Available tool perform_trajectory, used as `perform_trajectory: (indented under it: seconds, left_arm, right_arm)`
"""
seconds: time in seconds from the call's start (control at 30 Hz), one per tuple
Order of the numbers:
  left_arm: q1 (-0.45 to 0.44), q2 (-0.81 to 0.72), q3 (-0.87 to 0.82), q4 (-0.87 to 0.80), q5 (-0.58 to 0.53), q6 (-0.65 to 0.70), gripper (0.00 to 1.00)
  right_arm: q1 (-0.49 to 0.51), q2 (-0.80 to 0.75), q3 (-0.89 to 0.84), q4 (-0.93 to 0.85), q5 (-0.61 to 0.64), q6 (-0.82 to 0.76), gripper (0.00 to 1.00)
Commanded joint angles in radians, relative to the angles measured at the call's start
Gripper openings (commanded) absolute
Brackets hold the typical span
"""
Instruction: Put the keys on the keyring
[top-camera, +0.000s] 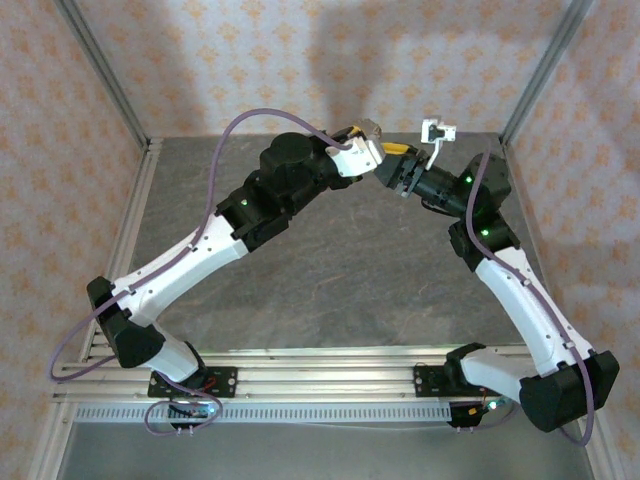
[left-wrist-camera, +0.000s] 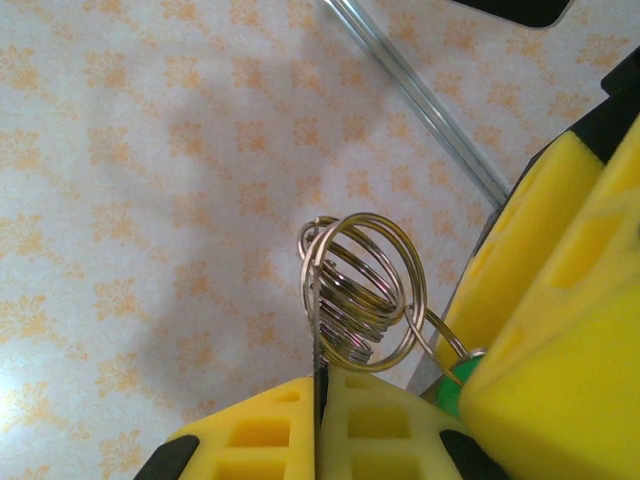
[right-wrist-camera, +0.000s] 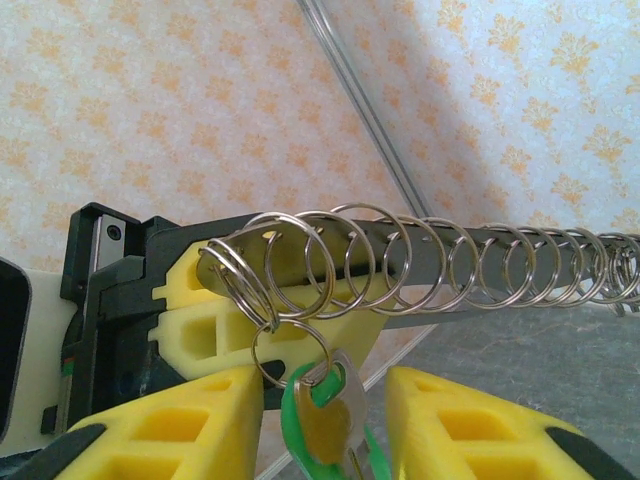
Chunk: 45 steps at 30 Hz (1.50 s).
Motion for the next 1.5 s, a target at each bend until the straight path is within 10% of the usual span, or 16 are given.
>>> perform_trajectory:
  seconds: [0.0,0.4,1.47]
  left_arm:
    - [-0.015,0.002,0.052,0.020,0.018,-0.002,0.00]
    - [-0.015,0.005,0.056,0.016,0.014,-0.009,0.00]
    - [0.060,-0.061,-0.076,0.052,0.026,-0.181,0.00]
  right_arm:
    - [0.014,0.010,0.007,-0.026,-0.001,-0.031,0.34]
    - [0.014,-0.002,-0.007,-0.070,-0.001,-0.052,0.00]
    - [-0.065,-0.017,0.038,0.137,-0.083,0.230,0.00]
